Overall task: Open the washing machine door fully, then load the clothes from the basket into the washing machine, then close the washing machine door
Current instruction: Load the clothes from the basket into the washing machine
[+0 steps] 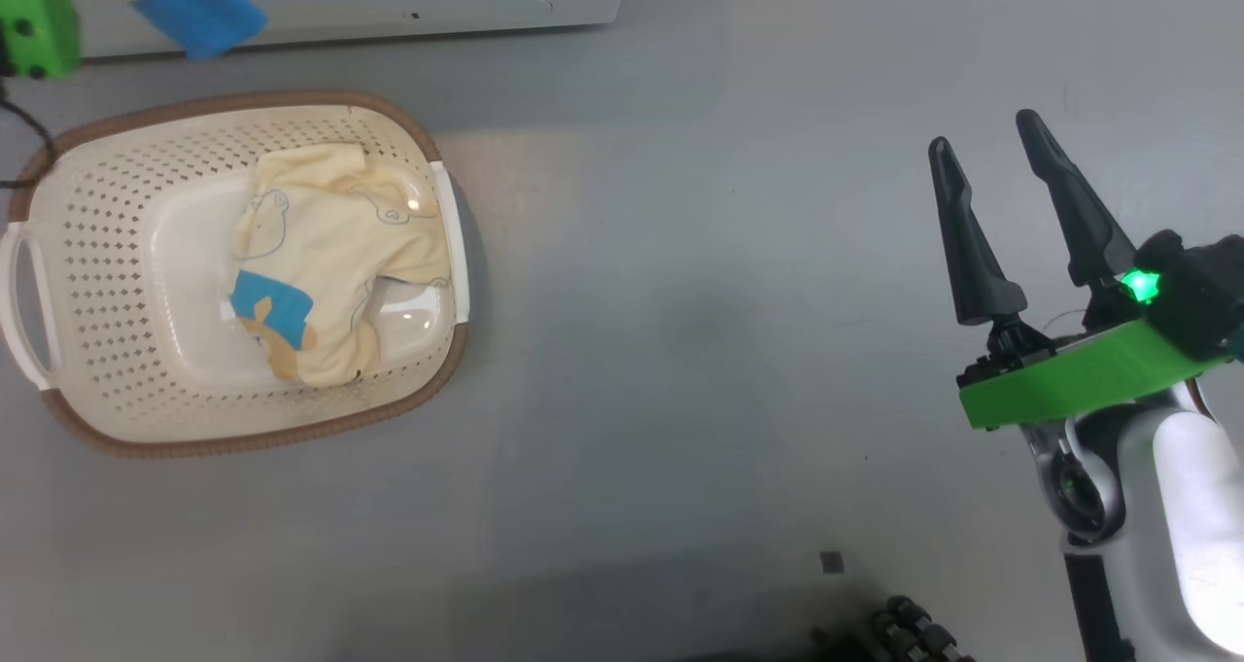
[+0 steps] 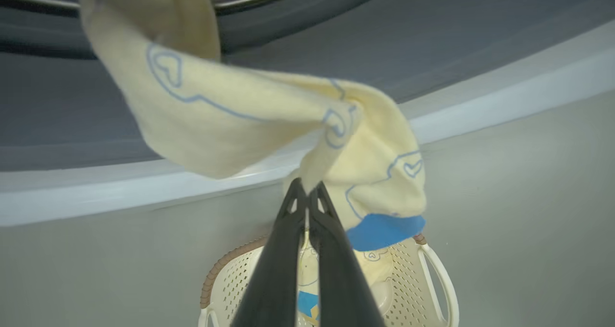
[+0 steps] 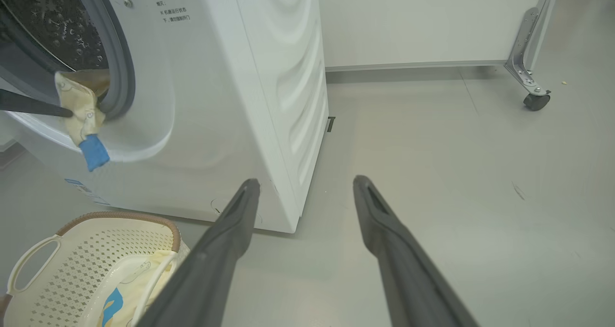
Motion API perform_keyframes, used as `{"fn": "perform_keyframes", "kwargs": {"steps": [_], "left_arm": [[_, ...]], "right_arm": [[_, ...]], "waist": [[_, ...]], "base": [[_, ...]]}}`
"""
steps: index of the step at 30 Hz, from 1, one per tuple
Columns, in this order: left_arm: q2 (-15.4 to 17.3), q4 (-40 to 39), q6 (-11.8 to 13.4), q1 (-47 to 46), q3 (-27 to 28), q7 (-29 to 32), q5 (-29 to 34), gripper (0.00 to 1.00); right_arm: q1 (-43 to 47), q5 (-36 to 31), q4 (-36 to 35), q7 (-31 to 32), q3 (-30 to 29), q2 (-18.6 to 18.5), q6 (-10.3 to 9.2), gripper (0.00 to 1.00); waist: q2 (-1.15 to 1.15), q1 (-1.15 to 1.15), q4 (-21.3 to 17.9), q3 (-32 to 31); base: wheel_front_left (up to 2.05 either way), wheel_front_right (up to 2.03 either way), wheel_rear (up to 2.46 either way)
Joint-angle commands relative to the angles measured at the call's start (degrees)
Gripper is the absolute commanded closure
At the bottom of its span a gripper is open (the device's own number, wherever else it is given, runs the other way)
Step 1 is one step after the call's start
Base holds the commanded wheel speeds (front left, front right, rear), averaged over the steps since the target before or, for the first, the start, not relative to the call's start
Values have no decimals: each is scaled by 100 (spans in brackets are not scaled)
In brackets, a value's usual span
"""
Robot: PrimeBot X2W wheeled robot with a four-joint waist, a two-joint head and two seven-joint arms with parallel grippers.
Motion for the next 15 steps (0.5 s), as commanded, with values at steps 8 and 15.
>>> {"fn": "perform_keyframes", "kwargs": {"steps": [8,15], "left_arm": [[1695,-1779,166,-388,391,309,-271,100],[1990,-1952,565,-690,620,-659,268,100]], "right_arm": [[-10,260,-22,-154,244,-53,21,0],[-108,440,77,-332,392,-53,21,0]], "waist": [[0,0,-206,102],[0,0,-599,444]], "base": [[0,0,0],[0,0,0]]}}
